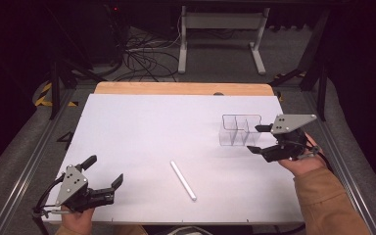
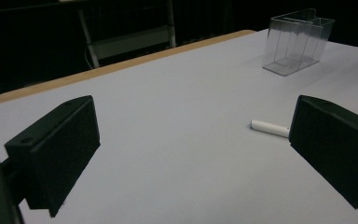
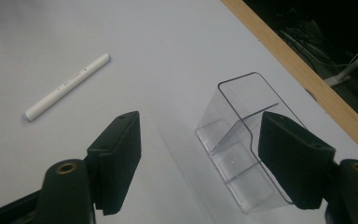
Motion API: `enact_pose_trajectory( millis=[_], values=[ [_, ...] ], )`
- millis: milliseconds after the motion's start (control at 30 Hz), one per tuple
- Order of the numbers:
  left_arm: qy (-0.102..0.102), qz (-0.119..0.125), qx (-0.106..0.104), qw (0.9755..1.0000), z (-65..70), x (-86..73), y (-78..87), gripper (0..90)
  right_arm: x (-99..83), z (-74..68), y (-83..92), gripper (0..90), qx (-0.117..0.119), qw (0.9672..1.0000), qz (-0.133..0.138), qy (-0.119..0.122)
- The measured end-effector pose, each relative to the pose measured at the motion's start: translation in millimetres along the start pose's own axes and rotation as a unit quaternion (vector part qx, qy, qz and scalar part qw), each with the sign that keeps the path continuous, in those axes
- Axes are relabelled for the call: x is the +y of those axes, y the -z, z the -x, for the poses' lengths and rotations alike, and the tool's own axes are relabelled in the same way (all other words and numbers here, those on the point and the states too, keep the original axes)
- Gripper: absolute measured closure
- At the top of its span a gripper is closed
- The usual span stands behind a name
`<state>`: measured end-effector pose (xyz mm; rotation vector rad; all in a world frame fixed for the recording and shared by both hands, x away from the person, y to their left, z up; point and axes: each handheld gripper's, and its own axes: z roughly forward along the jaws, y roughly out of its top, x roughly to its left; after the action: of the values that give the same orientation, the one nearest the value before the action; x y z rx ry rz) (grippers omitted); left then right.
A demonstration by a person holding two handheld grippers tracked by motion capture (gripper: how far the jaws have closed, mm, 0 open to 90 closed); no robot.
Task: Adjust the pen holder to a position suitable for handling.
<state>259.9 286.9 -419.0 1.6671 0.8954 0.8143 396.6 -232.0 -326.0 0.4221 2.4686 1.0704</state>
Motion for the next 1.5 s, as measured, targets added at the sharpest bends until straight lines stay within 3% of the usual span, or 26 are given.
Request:
enact_pose_trajectory(
  millis=[300, 367, 633, 800, 967, 1167, 1433, 1500],
  values=[
    [-0.003, 0.0, 0.0, 1.0, 0.2, 0.0, -0.1, 2.6, 11.6, 18.2, -11.7, 32.5, 0.009, 0.9983, -0.054, 0.023],
    [-0.002, 0.001, -0.001, 1.0, -0.3, 0.0, -0.1, 2.6, 15.3, 21.9, -16.6, 33.5, 0.011, 0.9965, -0.075, 0.037],
    [-0.001, 0.001, -0.002, 1.0, -2.0, -0.7, -0.3, 2.7, 19.7, 34.0, -32.6, 34.2, 0.022, 0.9922, -0.11, 0.054],
    [0.001, 0.001, -0.003, 1.0, -2.1, -1.0, -0.7, 2.7, 20.4, 37.9, -40.0, 34.8, 0.028, 0.9918, -0.111, 0.056],
    [0.0, 0.001, -0.003, 1.0, -2.3, -0.9, -1.6, 2.6, 19.0, 45.8, -49.8, 35.3, 0.03, 0.9924, -0.115, 0.032],
    [0.002, 0.001, -0.005, 1.0, -3.0, -0.9, -1.1, 2.7, 16.4, 50.8, -53.5, 35.3, 0.039, 0.9916, -0.121, 0.025],
    [0.0, 0.001, -0.004, 1.0, -3.1, -0.9, -2.7, 2.7, 13.0, 55.2, -58.1, 35.5, 0.048, 0.9913, -0.118, 0.033],
    [-0.001, 0.001, -0.005, 1.0, -3.2, -0.9, -2.9, 2.7, 12.0, 55.1, -61.3, 37.1, 0.051, 0.99, -0.125, 0.042]
  ],
)
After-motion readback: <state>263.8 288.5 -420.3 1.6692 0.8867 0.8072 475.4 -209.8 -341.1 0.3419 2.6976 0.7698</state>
